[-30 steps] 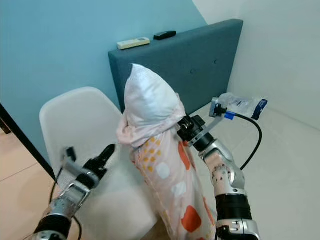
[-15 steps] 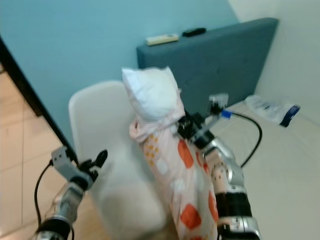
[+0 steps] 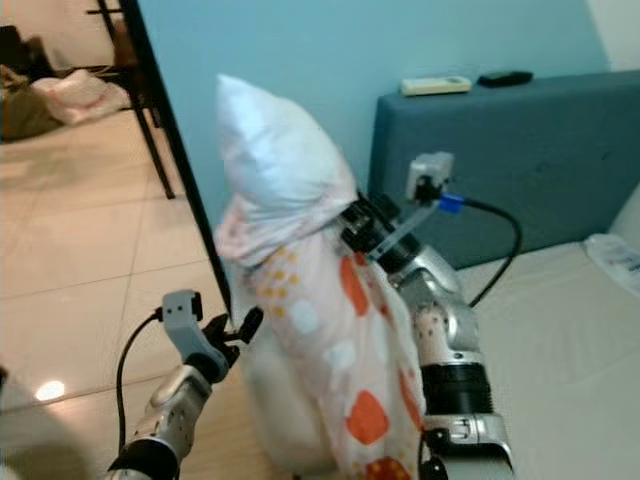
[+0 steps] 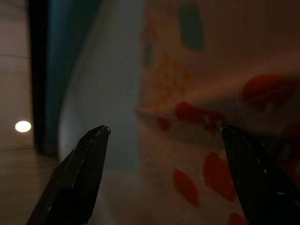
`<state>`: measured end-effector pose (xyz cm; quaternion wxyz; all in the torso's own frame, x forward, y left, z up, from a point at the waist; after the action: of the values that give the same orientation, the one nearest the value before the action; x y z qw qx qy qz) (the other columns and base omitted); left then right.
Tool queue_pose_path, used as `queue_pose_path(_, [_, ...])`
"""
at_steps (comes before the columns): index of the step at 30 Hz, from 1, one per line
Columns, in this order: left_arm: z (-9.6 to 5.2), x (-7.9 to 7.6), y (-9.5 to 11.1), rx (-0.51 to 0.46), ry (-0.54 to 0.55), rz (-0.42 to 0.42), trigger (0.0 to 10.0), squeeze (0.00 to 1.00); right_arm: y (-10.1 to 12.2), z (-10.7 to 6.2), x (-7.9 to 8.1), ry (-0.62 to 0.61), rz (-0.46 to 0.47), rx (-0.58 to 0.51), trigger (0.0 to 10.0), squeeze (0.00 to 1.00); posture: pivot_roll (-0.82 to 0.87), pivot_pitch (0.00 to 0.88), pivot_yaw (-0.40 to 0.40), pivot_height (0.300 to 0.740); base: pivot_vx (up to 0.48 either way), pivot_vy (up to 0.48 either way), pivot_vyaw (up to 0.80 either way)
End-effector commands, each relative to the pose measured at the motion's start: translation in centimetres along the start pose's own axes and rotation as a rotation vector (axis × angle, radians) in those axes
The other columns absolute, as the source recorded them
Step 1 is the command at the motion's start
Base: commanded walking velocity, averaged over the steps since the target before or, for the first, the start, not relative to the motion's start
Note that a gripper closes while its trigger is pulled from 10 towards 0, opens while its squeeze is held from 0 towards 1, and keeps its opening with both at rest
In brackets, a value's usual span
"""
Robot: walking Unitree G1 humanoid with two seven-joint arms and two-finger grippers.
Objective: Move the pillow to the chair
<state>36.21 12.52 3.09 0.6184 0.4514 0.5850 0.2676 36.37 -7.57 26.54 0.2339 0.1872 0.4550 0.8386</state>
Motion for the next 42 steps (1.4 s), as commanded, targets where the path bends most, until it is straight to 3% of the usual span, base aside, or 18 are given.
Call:
queue_pose_path(1, [0.0, -0.4, 0.0, 0.007, -0.024, 0.027, 10.0, 0.0, 2.6, 0.8, 0.7, 0.047, -0.046, -0.093, 0.0, 0.0, 0.04, 0.0, -0.025, 0.74, 0.0, 0.0, 0.76])
queue_pose_path(7, [0.1, -1.1, -0.2, 0.024, -0.064, 0.089, 10.0, 0.0, 2.3, 0.8, 0.2, 0.018, -0.036, -0.08, 0.0, 0.0, 0.04, 0.0, -0.023, 0.74, 0.0, -0.317, 0.72])
queue_pose_path(13, [0.2, -1.8, -0.5, 0.029, -0.083, 0.096, 10.0, 0.0, 1.8, 0.8, -0.6, -0.032, -0.038, -0.058, 0.0, 0.0, 0.03, 0.0, -0.018, 0.74, 0.0, -0.48, 0.0])
queue_pose_path(14, [0.3, -1.9, -0.5, 0.029, -0.084, 0.094, 10.0, 0.0, 1.7, 0.7, -0.8, -0.042, -0.035, -0.055, 9.1, 0.0, 0.03, 0.0, -0.017, 0.74, 0.0, -0.48, 0.0])
queue_pose_path(15, [0.3, -1.9, -0.5, 0.029, -0.085, 0.092, 10.0, 0.0, 1.7, 0.7, -0.9, -0.052, -0.033, -0.052, 10.0, 0.0, 0.03, 0.0, -0.017, 0.74, 0.0, -0.48, 0.0])
queue_pose_path(31, [0.5, -2.3, -0.2, 0.017, -0.094, 0.07, 10.0, 0.0, 0.5, 0.6, -1.3, -0.089, -0.035, -0.004, 10.0, 0.0, 0.03, 0.0, -0.021, 0.74, 0.0, -0.132, 0.0])
queue_pose_path(36, [0.5, -2.5, -0.3, 0.019, -0.092, 0.073, 10.0, 0.0, -0.8, 0.8, -0.4, -0.065, -0.037, 0.029, 10.0, 0.0, 0.03, 0.0, -0.025, 0.74, 0.0, -0.48, 0.0])
queue_pose_path(42, [0.6, -2.4, -0.2, 0.01, -0.081, 0.053, 10.0, 0.0, -0.7, 0.8, 0.2, -0.033, -0.031, 0.018, 10.0, 0.0, 0.03, 0.0, -0.026, 0.74, 0.0, -0.16, 0.47])
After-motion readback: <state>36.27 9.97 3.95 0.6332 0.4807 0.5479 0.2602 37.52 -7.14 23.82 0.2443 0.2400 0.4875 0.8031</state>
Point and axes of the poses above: a point about 5 cm out from each wrist's last joint towards the gripper, its own z axis pointing out of the wrist towards the gripper, its own y axis along the axis of the wrist's last joint, x = y × z, the point moved 6 cm from there along z, pointing out of the wrist towards the gripper, and after that the axes turned 4 degrees about -z, right-handed, at the moved point
